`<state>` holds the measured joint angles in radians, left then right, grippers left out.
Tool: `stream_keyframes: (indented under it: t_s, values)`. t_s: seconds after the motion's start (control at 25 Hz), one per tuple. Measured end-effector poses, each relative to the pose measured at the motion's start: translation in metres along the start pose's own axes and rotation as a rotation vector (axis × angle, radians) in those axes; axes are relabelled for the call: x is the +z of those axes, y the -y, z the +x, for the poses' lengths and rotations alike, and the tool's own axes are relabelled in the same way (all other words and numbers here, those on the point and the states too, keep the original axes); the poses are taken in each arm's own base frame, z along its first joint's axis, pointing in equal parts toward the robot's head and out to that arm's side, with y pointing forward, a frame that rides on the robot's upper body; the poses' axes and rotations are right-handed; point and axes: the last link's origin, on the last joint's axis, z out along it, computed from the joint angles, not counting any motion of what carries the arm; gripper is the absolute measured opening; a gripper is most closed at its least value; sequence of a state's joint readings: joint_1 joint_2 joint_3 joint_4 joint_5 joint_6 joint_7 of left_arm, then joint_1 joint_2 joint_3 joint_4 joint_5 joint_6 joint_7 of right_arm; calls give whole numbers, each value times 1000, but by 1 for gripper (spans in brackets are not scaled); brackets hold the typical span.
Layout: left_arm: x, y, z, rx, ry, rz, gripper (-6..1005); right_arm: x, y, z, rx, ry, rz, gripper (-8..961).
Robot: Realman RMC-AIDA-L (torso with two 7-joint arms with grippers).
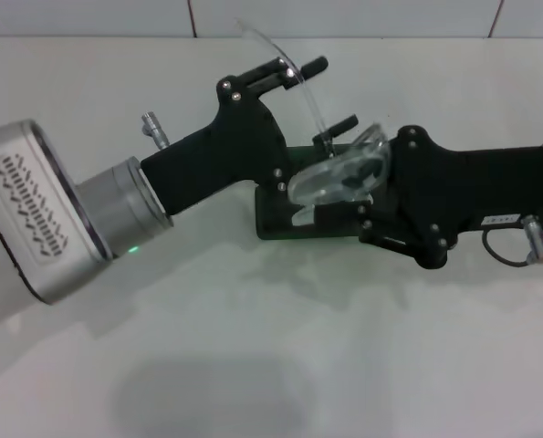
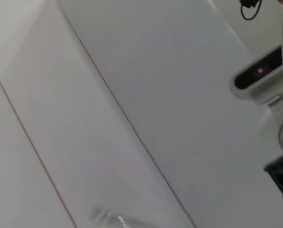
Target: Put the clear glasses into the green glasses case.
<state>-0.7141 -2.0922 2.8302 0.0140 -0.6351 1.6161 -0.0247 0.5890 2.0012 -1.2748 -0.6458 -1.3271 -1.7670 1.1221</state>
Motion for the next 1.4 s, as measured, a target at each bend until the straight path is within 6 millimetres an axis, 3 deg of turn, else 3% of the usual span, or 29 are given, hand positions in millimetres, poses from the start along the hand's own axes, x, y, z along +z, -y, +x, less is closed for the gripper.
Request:
stream_keyframes:
  t_s: [0.6, 0.92, 1.4]
  values:
    - [0, -14, 7, 74, -42, 45, 545, -1, 6, 9, -3, -64, 43, 114]
    - [-3, -15, 7, 84, -42, 83, 546, -6, 6, 23, -89, -94, 116, 113]
    - [-9, -14, 12, 82, -71, 113, 545, -11, 13, 35, -83, -152, 200, 113]
